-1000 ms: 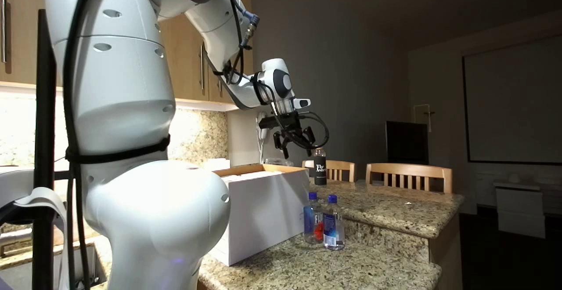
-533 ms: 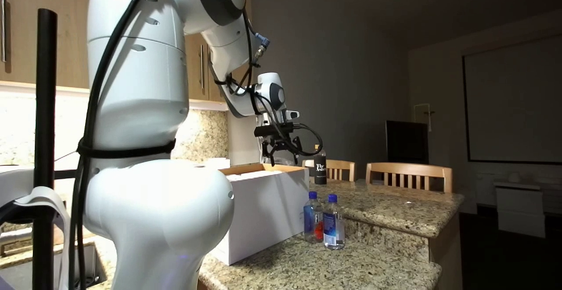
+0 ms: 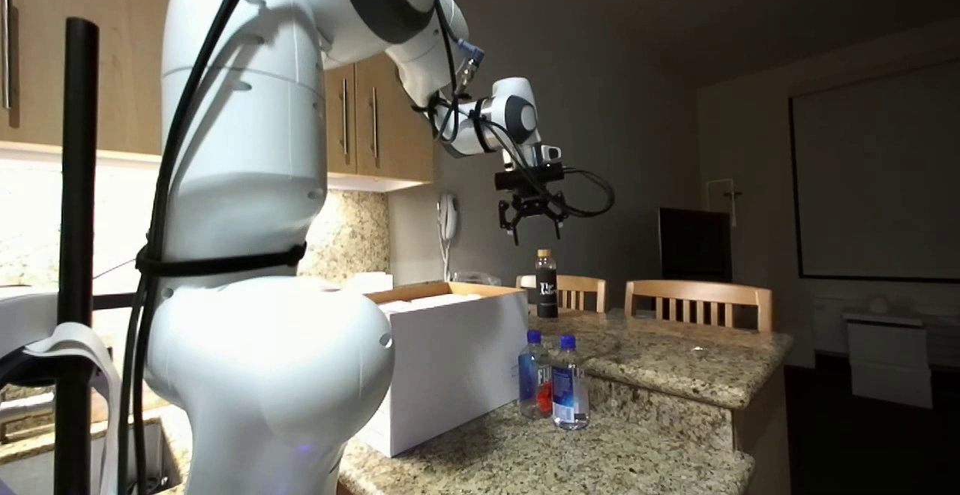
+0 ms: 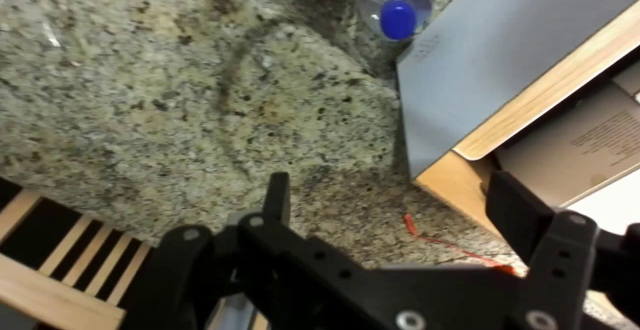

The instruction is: Put the right bottle in the box

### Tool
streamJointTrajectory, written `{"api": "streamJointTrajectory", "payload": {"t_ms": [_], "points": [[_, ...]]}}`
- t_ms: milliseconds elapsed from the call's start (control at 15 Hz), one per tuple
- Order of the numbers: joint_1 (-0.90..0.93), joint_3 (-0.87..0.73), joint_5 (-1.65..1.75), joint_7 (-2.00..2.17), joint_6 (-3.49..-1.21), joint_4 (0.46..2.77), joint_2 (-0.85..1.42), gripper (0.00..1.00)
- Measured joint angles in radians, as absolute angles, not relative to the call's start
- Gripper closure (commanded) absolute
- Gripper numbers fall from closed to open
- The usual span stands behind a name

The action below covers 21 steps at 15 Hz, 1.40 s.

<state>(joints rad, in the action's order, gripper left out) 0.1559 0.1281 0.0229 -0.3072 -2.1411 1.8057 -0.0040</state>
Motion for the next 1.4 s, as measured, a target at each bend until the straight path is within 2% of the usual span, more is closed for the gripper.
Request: {"api": "streamJointTrajectory", "payload": {"t_ms": [467, 1400], "points": [[0.050, 0.024, 0.012, -0.505, -1.692, 1.449, 0.084, 0.00], [0.055, 0.031, 0.026, -0.504, -1.663, 1.400, 0.103, 0.00]]}}
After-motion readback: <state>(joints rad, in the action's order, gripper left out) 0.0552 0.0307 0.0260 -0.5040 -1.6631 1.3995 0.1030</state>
